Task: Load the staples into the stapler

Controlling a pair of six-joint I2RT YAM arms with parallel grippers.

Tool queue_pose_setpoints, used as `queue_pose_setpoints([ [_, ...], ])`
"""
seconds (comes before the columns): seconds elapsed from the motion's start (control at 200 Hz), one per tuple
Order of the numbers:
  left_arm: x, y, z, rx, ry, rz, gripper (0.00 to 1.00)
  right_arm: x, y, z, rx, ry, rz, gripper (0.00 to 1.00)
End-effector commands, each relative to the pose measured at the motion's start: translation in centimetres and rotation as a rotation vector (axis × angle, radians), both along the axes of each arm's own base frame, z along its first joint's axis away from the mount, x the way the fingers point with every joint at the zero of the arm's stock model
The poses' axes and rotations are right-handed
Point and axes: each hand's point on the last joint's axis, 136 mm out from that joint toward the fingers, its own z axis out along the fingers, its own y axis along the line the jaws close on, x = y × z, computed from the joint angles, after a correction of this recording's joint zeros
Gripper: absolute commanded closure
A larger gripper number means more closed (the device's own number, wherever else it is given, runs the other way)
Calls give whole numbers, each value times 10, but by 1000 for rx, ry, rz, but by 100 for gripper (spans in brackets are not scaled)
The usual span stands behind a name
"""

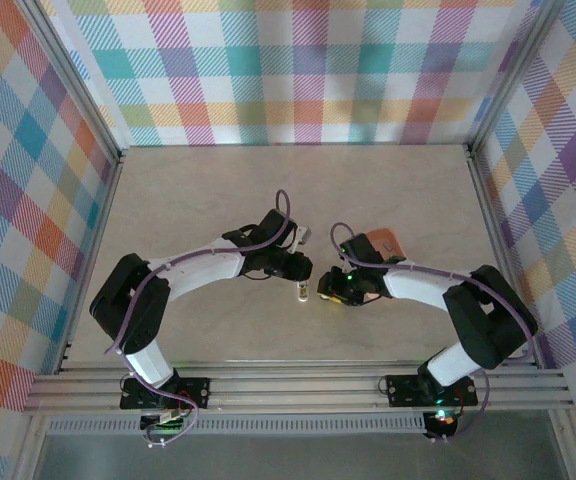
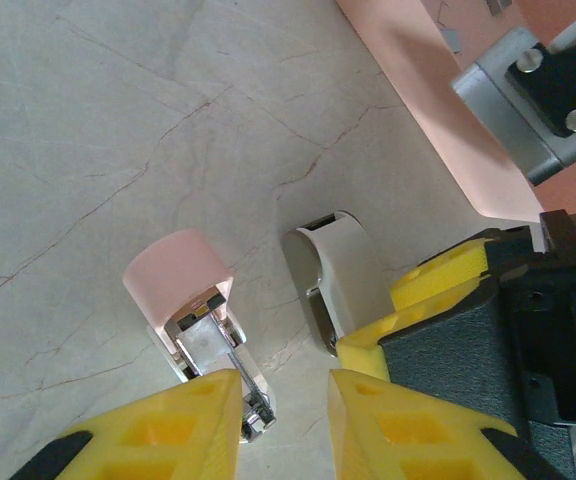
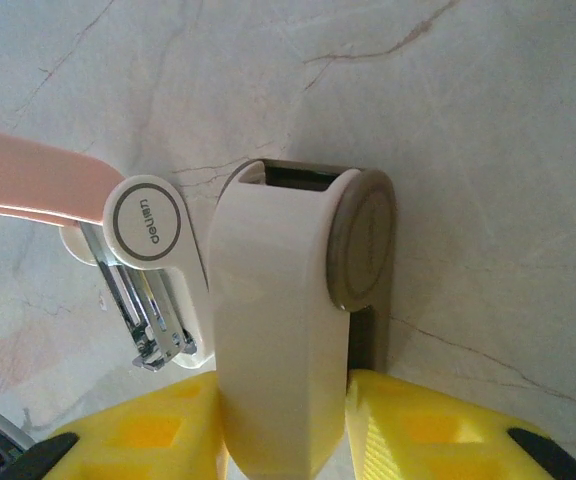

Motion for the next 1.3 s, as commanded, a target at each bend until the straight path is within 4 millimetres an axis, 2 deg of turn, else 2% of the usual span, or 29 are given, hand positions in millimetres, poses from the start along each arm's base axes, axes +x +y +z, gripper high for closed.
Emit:
queue_pose_setpoints([
  [0.0, 4, 6, 13, -27, -32, 29, 71, -40, -54, -55, -256, 179, -42, 66],
  [0.11, 4, 9, 13, -27, -30, 34, 71, -34, -49, -45, -235, 150, -30, 64],
  [0.355, 6, 10, 17, -36, -36, 41, 71, -12, -30, -2, -142, 34, 0, 59],
  [0.715, 5, 13, 17, -35, -35, 43, 71, -3, -14, 30, -56, -35, 36, 55],
  [0.89, 6, 13, 18, -36, -38, 45, 71, -13, -20, 33, -77, -8, 44, 51],
  [1.02, 6, 13, 19, -38, -39, 44, 71, -17, -25, 36, -88, -8, 35, 52],
  [1.16, 6, 13, 19, -39, -39, 44, 71, -13, -31, 39, -101, -21, 13, 59],
  [1.295, 6, 13, 20, -39, -42, 44, 71, -11, -31, 31, -105, -3, 10, 66],
])
